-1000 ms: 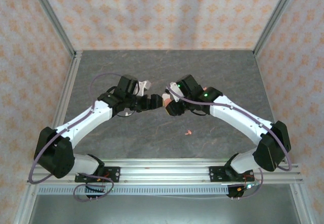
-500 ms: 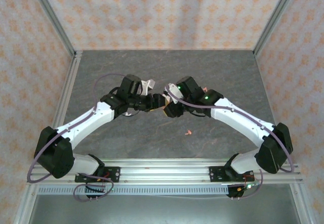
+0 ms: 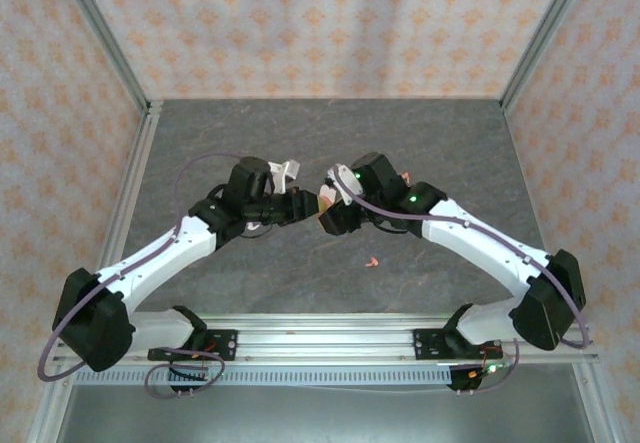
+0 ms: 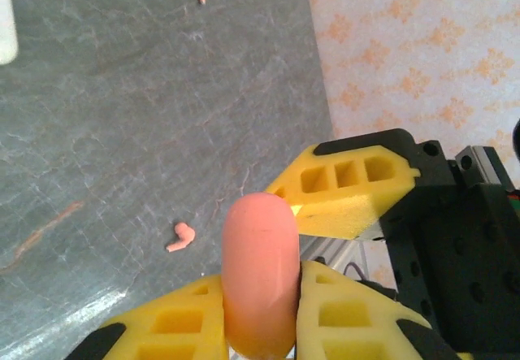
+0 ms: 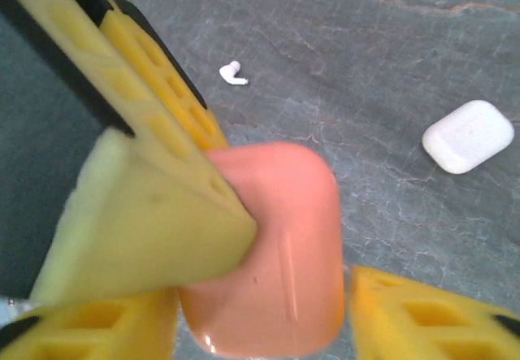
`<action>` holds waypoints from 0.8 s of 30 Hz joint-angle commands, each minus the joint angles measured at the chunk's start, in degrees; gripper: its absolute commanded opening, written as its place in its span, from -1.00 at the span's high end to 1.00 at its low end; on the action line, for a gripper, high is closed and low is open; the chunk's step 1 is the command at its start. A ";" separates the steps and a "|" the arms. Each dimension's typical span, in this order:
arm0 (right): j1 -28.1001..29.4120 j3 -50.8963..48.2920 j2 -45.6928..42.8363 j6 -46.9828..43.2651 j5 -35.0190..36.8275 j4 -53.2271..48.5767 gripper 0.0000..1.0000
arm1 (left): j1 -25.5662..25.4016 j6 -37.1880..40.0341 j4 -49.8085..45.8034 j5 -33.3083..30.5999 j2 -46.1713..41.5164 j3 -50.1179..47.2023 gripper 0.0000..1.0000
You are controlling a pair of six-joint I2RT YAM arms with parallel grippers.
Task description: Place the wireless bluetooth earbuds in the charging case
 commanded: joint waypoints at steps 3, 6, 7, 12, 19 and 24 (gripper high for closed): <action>-0.29 -2.18 -5.40 5.65 2.94 4.38 -0.36 | 0.06 -3.59 5.68 -7.08 -1.05 -3.24 1.00; -0.29 -2.12 -7.70 9.85 6.35 5.19 -0.40 | 0.15 -4.19 6.72 -9.62 -0.34 -3.70 1.00; -0.25 -1.67 -8.26 11.69 7.39 5.04 -0.41 | 0.16 -4.65 7.67 -10.36 -0.34 -4.17 1.00; -0.69 1.83 -8.35 21.65 11.73 2.23 -0.48 | 0.59 -5.51 11.76 -13.26 -2.14 -5.67 1.00; -6.63 -1.47 -11.05 41.99 3.20 12.65 -0.51 | 0.87 -5.71 22.62 -15.24 -8.20 -8.89 1.00; -8.15 -5.75 -10.68 54.40 -4.42 29.68 -0.48 | 0.86 -8.97 29.72 -16.87 -11.84 -10.77 1.00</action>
